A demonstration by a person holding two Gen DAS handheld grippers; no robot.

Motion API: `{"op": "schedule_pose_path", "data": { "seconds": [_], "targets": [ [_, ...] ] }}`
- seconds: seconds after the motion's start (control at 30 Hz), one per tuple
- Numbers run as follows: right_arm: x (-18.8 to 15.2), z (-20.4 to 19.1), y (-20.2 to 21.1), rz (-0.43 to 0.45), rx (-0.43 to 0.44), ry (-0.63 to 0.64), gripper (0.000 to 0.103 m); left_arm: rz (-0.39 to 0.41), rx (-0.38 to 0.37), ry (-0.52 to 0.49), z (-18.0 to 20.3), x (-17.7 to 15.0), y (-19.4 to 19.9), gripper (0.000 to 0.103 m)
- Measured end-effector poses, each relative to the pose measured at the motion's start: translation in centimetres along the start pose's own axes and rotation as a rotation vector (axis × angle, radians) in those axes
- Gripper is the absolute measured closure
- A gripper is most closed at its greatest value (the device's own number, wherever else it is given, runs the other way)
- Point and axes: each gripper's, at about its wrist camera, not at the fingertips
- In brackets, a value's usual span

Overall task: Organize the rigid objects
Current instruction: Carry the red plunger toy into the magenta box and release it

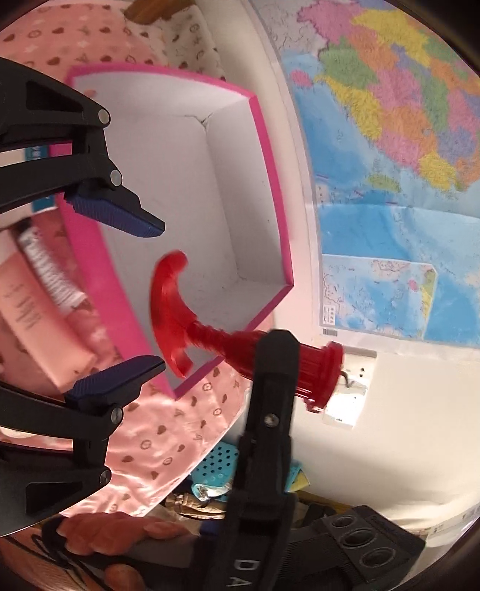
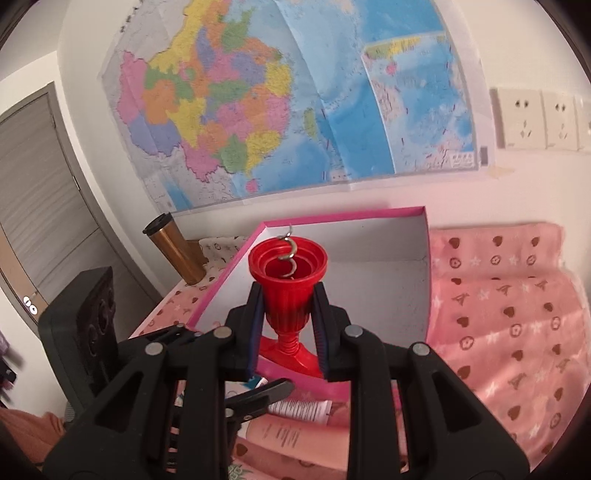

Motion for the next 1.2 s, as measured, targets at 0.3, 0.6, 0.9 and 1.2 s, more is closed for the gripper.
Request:
{"op": "schedule_pose_path", "data": {
  "seconds": [0.3, 0.6, 0.9, 1.2],
  "targets": [
    [-0.2, 4.0, -5.2, -0.134, -0.066, -0.083, 0.076, -0.088, -0.02, 0.04, -1.3, 0.3, -4.3, 0.04],
    [-0.7, 5.5, -8.7, -0.238, -0.308, -0.009, 0.07, -0.094, 0.037, 0.057, -2.3, -1.2, -3.7, 0.04],
    [0.0, 5.0, -7.2, -0.141, -0.389, 0.028, 0.05, -0.054, 0.092, 0.061, -3.3, -2.4, -0.8, 0.039],
    [-1.9, 4.1, -2.5, -0.086, -0.298, 0.058, 0.05, 0.009, 0.09, 0.053, -3.4, -4.4, 3.1, 0.035]
  ]
}}
Point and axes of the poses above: each gripper's, at about its wrist camera, not at the fingertips, and y roughly against the way its jaws point, z to its right, x to its top, and after that the axes turned 7 degrees about -y, right-handed
